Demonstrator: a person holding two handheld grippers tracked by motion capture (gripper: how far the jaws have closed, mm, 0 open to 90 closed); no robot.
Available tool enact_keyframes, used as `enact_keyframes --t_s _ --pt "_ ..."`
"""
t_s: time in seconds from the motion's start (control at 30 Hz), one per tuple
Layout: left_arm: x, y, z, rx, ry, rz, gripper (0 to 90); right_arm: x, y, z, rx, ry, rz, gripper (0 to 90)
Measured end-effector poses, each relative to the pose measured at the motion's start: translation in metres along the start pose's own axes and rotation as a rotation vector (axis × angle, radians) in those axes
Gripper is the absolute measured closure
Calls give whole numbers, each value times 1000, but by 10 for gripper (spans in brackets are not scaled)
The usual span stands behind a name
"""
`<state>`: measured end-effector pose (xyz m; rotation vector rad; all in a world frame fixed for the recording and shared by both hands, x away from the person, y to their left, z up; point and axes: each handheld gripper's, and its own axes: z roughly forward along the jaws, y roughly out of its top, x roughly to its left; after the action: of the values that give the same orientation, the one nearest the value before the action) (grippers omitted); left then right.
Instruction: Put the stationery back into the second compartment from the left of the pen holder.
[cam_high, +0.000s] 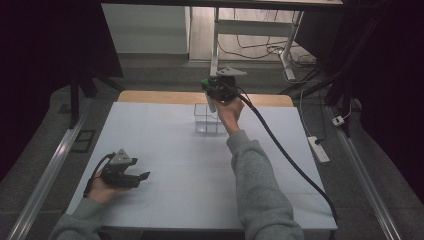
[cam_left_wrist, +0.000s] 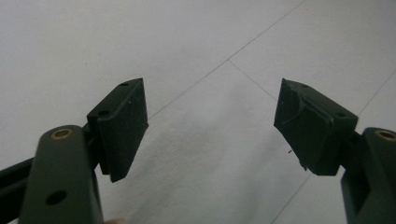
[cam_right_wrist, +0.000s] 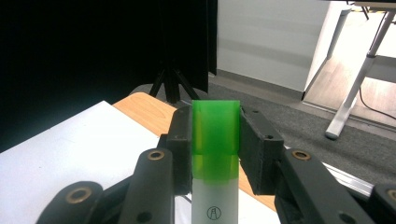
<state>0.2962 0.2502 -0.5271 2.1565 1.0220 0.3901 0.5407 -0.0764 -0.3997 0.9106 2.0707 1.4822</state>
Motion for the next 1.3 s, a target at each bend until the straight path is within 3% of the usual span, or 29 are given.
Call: enact_keyframes --t_s 0.2,0.3,0.47,0.63,0.97,1.3 --pt "-1 0 0 4 1 7 258 1 -7 6 10 0 3 655" --pt "-1 0 1 5 0 9 258 2 -9 7 15 2 -2 569" --pt "-2 1 2 8 -3 16 258 2 -11 3 40 -13 -6 512" --pt "-2 1 2 8 -2 16 258 2 -11 -7 71 3 -2 495" --pt "-3 2 2 10 -1 19 257 6 -17 -28 150 25 -45 470" --pt "-4 3 0 6 0 25 256 21 -35 -48 194 71 -62 449"
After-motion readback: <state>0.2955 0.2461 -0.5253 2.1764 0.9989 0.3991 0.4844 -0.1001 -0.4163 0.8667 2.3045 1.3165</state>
